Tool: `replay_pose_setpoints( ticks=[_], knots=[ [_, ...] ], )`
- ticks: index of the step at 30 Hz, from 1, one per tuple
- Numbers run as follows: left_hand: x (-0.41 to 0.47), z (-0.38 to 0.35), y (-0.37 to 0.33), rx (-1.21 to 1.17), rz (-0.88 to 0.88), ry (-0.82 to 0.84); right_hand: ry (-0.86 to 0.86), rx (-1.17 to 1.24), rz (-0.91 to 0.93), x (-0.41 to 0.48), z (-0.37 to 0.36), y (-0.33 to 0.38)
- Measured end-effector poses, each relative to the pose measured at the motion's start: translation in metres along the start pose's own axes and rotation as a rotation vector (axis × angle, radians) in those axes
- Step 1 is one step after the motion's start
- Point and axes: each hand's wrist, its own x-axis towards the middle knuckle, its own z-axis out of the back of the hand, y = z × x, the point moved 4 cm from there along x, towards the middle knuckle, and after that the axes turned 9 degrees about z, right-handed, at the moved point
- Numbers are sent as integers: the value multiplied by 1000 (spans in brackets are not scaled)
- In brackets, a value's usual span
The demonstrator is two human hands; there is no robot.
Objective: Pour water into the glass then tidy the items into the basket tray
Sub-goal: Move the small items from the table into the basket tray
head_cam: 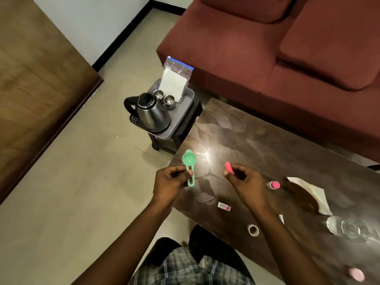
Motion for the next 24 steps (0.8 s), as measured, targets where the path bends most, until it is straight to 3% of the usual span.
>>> replay_pose_setpoints(
  ticks=[12, 24],
  knots=[
    [160, 3, -81, 18, -12, -81, -42, -57, -1, 162, -85, 58],
    [327, -28, -90, -43, 84, -54, -85, -244, -68, 367, -195, 37]
  ],
)
